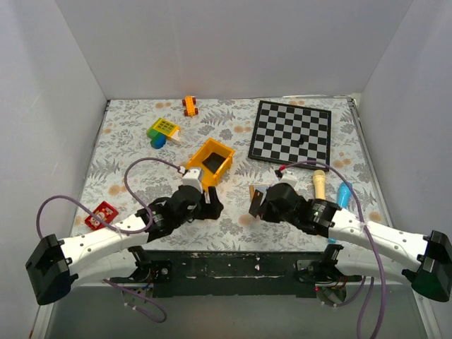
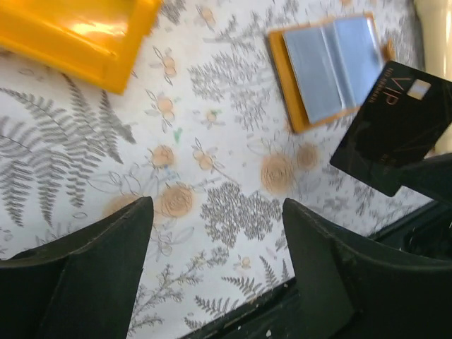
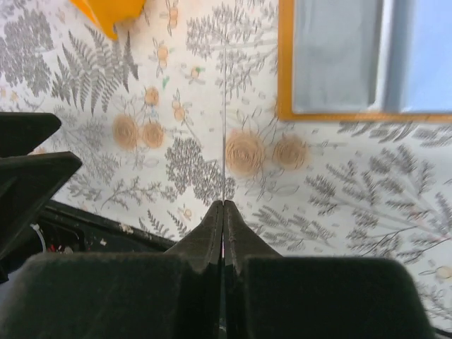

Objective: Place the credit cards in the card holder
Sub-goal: Place the credit card in the storage box.

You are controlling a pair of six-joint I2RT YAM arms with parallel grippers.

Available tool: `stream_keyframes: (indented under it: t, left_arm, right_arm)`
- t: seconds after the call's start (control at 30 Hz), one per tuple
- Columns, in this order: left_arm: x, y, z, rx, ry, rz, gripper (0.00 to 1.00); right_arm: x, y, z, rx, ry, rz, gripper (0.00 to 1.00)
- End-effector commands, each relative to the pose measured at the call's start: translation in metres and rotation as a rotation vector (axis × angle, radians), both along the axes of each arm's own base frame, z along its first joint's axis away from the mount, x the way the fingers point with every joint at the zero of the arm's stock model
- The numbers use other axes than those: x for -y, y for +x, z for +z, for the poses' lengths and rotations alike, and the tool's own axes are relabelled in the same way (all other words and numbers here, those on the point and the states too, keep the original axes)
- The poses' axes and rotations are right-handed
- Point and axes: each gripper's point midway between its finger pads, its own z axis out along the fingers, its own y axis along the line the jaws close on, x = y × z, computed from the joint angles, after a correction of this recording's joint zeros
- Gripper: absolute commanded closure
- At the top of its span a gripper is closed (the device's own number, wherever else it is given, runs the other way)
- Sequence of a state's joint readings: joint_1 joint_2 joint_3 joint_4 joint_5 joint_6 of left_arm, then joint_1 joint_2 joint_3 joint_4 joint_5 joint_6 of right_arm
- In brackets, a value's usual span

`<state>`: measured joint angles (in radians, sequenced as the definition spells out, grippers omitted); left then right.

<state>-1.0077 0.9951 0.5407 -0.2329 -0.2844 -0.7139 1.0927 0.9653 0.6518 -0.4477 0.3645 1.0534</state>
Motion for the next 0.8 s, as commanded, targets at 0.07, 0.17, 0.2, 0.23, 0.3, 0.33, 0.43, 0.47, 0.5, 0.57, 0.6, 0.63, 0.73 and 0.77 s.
stream_keyframes:
  t: [0.07, 0.17, 0.2, 0.23, 0.3, 0.33, 0.43, 0.47, 0.5, 0.57, 0.6, 0.63, 0.73, 0.77]
  left_arm:
    - [-0.023, 0.05, 0.044, 0.068, -0.043, 0.116, 0.18]
    - [-0.033, 0.068, 0.053, 0.079, -0.081, 0.149, 0.18]
    - [-0.036, 0.073, 0.056, 0.081, -0.093, 0.162, 0.17]
    - [-0.043, 0.08, 0.057, 0.081, -0.099, 0.187, 0.18]
    - [-0.054, 0.091, 0.056, 0.074, -0.101, 0.225, 0.18]
    - [-0.064, 0.1, 0.054, 0.067, -0.1, 0.262, 0.18]
    - [-0.083, 0.117, 0.046, 0.039, -0.085, 0.339, 0.19]
    - [-0.088, 0.121, 0.043, 0.034, -0.079, 0.358, 0.2]
    - [-0.093, 0.125, 0.044, 0.038, -0.082, 0.375, 0.2]
    - [-0.101, 0.133, 0.045, 0.046, -0.087, 0.412, 0.2]
    - [-0.106, 0.137, 0.046, 0.05, -0.089, 0.438, 0.21]
    - [-0.111, 0.143, 0.049, 0.059, -0.096, 0.466, 0.21]
    - [-0.127, 0.163, 0.045, 0.065, -0.092, 0.546, 0.26]
    - [-0.13, 0.169, 0.043, 0.059, -0.09, 0.565, 0.28]
  right_arm:
    - [-0.002, 0.054, 0.055, 0.153, -0.04, 0.132, 0.99]
    - [-0.011, 0.074, 0.073, 0.194, -0.067, 0.236, 0.99]
    - [-0.016, 0.077, 0.077, 0.197, -0.067, 0.293, 0.99]
    - [-0.02, 0.081, 0.08, 0.198, -0.065, 0.325, 0.99]
    - [-0.031, 0.088, 0.086, 0.2, -0.046, 0.41, 0.99]
    - [-0.035, 0.094, 0.088, 0.204, -0.044, 0.433, 0.99]
    - [-0.05, 0.11, 0.1, 0.249, 0.028, 0.504, 0.99]
    - [-0.057, 0.113, 0.102, 0.258, 0.055, 0.535, 0.99]
    - [-0.064, 0.118, 0.107, 0.268, 0.07, 0.562, 0.99]
    - [-0.075, 0.129, 0.112, 0.269, 0.07, 0.581, 0.99]
    - [-0.081, 0.135, 0.116, 0.274, 0.072, 0.585, 0.99]
    - [-0.085, 0.142, 0.116, 0.271, 0.07, 0.585, 0.99]
    - [-0.096, 0.158, 0.122, 0.274, 0.057, 0.579, 0.99]
    - [-0.098, 0.162, 0.125, 0.278, 0.054, 0.576, 0.99]
